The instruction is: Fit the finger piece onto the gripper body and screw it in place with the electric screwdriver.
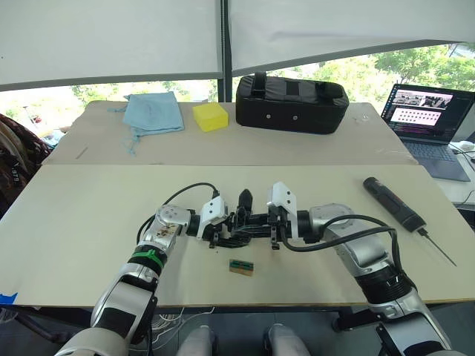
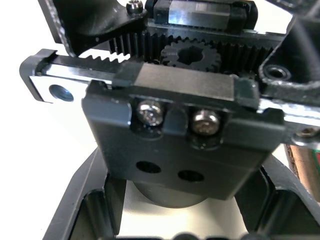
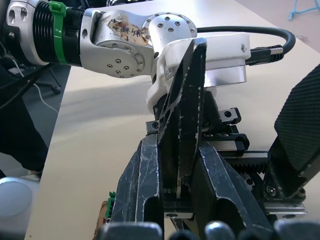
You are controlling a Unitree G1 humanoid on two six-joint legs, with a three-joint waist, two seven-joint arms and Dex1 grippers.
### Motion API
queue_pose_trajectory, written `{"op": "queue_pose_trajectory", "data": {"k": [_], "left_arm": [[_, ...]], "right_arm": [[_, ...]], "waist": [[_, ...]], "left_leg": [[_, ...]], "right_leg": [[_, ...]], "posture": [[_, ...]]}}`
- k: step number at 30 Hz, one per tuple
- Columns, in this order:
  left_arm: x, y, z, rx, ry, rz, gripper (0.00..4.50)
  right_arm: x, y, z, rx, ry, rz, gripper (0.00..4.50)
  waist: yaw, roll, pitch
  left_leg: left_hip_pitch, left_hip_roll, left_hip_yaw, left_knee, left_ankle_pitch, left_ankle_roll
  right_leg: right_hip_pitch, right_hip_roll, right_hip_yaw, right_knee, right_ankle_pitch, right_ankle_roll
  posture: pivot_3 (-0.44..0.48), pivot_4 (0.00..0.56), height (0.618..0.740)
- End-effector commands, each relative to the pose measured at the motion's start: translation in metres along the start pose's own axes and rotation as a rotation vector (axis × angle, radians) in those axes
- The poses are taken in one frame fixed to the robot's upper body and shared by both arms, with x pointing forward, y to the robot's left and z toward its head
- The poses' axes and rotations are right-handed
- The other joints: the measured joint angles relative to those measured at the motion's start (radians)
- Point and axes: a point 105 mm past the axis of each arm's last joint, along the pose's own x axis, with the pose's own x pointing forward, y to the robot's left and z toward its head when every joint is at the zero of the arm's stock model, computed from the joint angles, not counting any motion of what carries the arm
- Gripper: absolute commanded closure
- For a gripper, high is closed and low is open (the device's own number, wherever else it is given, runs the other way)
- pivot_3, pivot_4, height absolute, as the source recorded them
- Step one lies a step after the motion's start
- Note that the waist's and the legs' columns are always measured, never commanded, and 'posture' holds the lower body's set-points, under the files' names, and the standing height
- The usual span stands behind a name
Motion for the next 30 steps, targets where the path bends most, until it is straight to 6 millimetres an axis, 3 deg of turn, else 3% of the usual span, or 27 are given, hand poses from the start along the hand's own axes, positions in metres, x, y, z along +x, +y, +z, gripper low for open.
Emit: {"op": "queue_pose_trajectory", "data": {"k": [1, 2, 11, 16, 23, 24, 26, 27, 30], "left_arm": [[-0.005, -0.004, -0.019, -0.042, 0.063, 0.010, 2.15], [-0.005, -0.004, -0.019, -0.043, 0.063, 0.011, 2.15], [-0.008, -0.004, -0.020, -0.051, 0.058, 0.029, 2.15], [-0.007, -0.004, -0.021, -0.055, 0.053, 0.036, 2.15], [-0.008, -0.002, -0.022, -0.077, 0.039, 0.060, 2.15], [-0.008, -0.002, -0.022, -0.080, 0.040, 0.064, 1.11], [-0.009, 0.000, -0.022, -0.086, 0.035, 0.076, 0.26], [-0.009, 0.000, -0.022, -0.088, 0.033, 0.079, 0.06], [-0.013, 0.003, -0.022, -0.094, 0.022, 0.108, 0.06]], "right_arm": [[-0.002, -0.007, 0.010, -0.009, -0.070, -0.036, 3.63], [-0.002, -0.008, 0.015, -0.020, -0.091, -0.044, 3.09], [-0.007, -0.002, 0.027, -0.079, -0.180, 0.017, 0.02], [-0.015, -0.004, 0.033, -0.095, -0.224, 0.012, 0.02], [-0.028, 0.005, 0.058, -0.148, -0.388, 0.039, 0.02], [-0.028, 0.006, 0.060, -0.153, -0.395, 0.037, 0.00], [-0.030, 0.008, 0.064, -0.170, -0.408, 0.036, 0.00], [-0.031, 0.009, 0.065, -0.174, -0.412, 0.036, 0.00], [-0.036, 0.010, 0.071, -0.198, -0.427, 0.026, 0.00]], "waist": [[0.000, 0.000, 0.000], [-0.001, 0.000, 0.000], [-0.001, 0.000, 0.000], [-0.001, 0.000, 0.000], [-0.002, 0.000, 0.000], [-0.003, 0.000, 0.000], [-0.001, 0.000, 0.000], [0.000, 0.000, 0.000], [-0.001, 0.000, 0.000]], "left_leg": [[0.000, 0.000, 0.000, 0.000, 0.000, 0.000], [0.000, 0.000, 0.000, 0.000, 0.000, 0.000], [-0.001, 0.000, -0.002, -0.001, 0.000, 0.000], [-0.001, 0.000, -0.003, -0.001, 0.000, 0.000], [-0.001, 0.000, -0.005, -0.002, 0.000, 0.000], [-0.001, 0.000, -0.005, -0.002, 0.000, 0.000], [-0.001, 0.000, -0.005, -0.002, 0.000, 0.000], [-0.001, 0.000, -0.005, -0.002, 0.000, 0.000], [-0.001, 0.000, -0.005, -0.002, 0.000, 0.000]], "right_leg": [[0.000, 0.000, 0.000, 0.000, 0.000, 0.000], [0.000, 0.000, 0.000, 0.000, 0.000, 0.000], [-0.001, 0.000, 0.000, 0.000, 0.000, 0.000], [-0.001, 0.000, 0.000, -0.001, 0.000, 0.000], [-0.001, 0.000, 0.000, -0.001, 0.000, 0.000], [-0.001, 0.000, 0.000, -0.001, 0.000, 0.000], [-0.001, 0.000, 0.000, -0.002, 0.000, 0.000], [-0.001, 0.000, 0.000, -0.002, 0.000, 0.000], [-0.001, 0.000, 0.000, -0.003, 0.000, 0.000]], "posture": [[0.000, 0.150, 0.740], [0.000, 0.150, 0.740], [0.000, 0.150, 0.740], [0.000, 0.150, 0.740], [0.000, 0.150, 0.740], [0.000, 0.150, 0.740], [0.000, 0.150, 0.740], [0.000, 0.150, 0.740], [0.000, 0.150, 0.740]]}}
